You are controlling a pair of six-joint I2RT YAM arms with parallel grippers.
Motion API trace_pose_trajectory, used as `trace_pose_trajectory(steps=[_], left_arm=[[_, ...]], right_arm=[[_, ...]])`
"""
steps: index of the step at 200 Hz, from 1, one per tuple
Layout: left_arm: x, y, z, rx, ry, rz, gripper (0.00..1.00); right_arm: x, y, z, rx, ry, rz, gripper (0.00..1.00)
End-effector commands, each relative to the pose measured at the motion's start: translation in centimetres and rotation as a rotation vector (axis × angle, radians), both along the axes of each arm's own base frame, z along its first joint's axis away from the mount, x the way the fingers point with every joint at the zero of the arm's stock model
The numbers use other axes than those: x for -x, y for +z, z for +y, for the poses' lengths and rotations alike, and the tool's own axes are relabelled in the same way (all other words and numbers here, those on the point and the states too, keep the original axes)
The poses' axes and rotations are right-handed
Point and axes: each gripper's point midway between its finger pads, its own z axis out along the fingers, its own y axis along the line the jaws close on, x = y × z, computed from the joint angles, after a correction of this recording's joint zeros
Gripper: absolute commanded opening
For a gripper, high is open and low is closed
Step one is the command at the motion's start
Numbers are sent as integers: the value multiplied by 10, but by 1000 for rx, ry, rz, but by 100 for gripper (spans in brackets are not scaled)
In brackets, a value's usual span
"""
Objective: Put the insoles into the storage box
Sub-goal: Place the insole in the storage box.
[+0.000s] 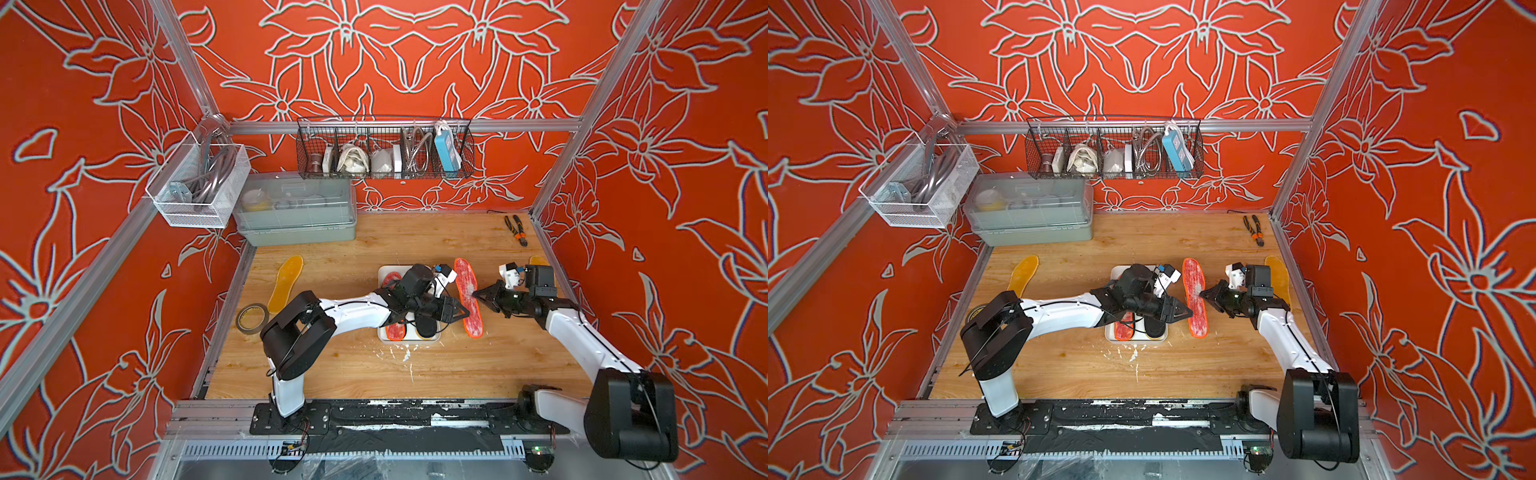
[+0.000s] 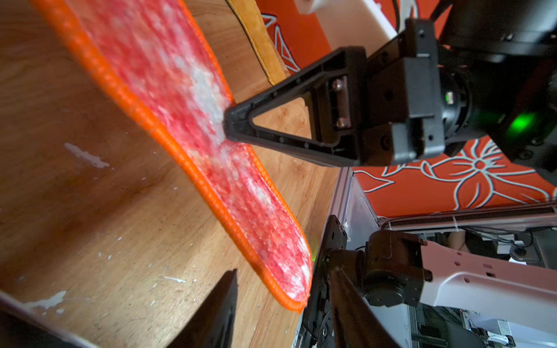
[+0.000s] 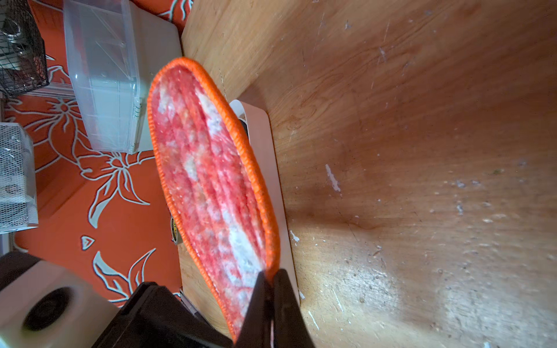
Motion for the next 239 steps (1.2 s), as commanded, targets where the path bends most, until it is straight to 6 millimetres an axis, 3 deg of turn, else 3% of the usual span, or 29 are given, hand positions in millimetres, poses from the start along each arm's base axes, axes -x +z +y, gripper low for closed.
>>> trace_pose_trajectory(steps=[1, 43, 79, 119, 155, 194, 239], left_arm=[[-11, -8, -1, -27, 39, 1, 57], [-21, -9, -4, -36, 66, -15, 59], [-27, -6, -9, -27, 82, -23, 51], [-32, -6, -6, -38, 112, -32, 36], [-35, -9, -2, -64, 138, -37, 10], [-34, -7, 4, -75, 163, -45, 1], [-30, 12, 20, -25, 188, -57, 0]], right_arm=[[-2, 10, 5, -21, 15, -23, 0], [1, 13, 12, -38, 36, -25, 0], [3, 15, 14, -42, 40, -29, 0], [5, 9, 17, -40, 47, -25, 0], [6, 7, 18, -34, 50, -27, 0], [6, 11, 19, -18, 58, -51, 0], [10, 24, 16, 47, 85, -146, 43]])
